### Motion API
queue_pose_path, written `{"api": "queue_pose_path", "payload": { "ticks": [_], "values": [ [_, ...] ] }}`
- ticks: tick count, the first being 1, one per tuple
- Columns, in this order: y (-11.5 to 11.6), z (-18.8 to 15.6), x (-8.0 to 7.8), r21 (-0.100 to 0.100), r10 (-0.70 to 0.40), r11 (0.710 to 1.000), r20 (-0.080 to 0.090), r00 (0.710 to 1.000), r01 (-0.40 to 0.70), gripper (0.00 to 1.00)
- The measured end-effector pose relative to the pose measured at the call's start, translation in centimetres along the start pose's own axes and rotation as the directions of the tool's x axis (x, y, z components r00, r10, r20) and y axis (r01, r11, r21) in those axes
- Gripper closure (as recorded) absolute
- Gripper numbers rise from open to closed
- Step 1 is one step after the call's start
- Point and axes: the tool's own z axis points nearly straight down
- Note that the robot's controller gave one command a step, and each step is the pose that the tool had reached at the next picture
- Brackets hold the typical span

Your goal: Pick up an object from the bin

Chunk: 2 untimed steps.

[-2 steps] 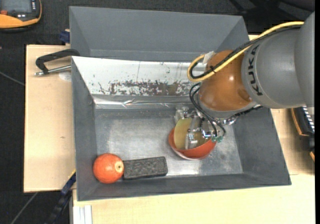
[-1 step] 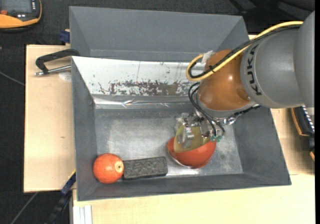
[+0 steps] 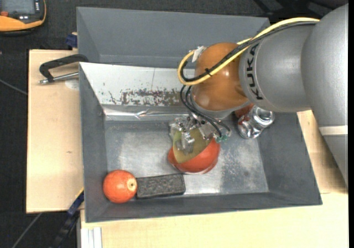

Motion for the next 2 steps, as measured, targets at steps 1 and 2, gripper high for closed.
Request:
{"api": "queue_pose_path", "payload": {
  "ticks": [1,2],
  "values": [
    [0.65,-1.2,0.99,-0.001,0.286,0.958,0.004,0.958,-0.286,1.0],
    [0.65,-1.11,1.03,0.0,0.286,0.958,0.003,0.958,-0.286,0.0]
  ]
}}
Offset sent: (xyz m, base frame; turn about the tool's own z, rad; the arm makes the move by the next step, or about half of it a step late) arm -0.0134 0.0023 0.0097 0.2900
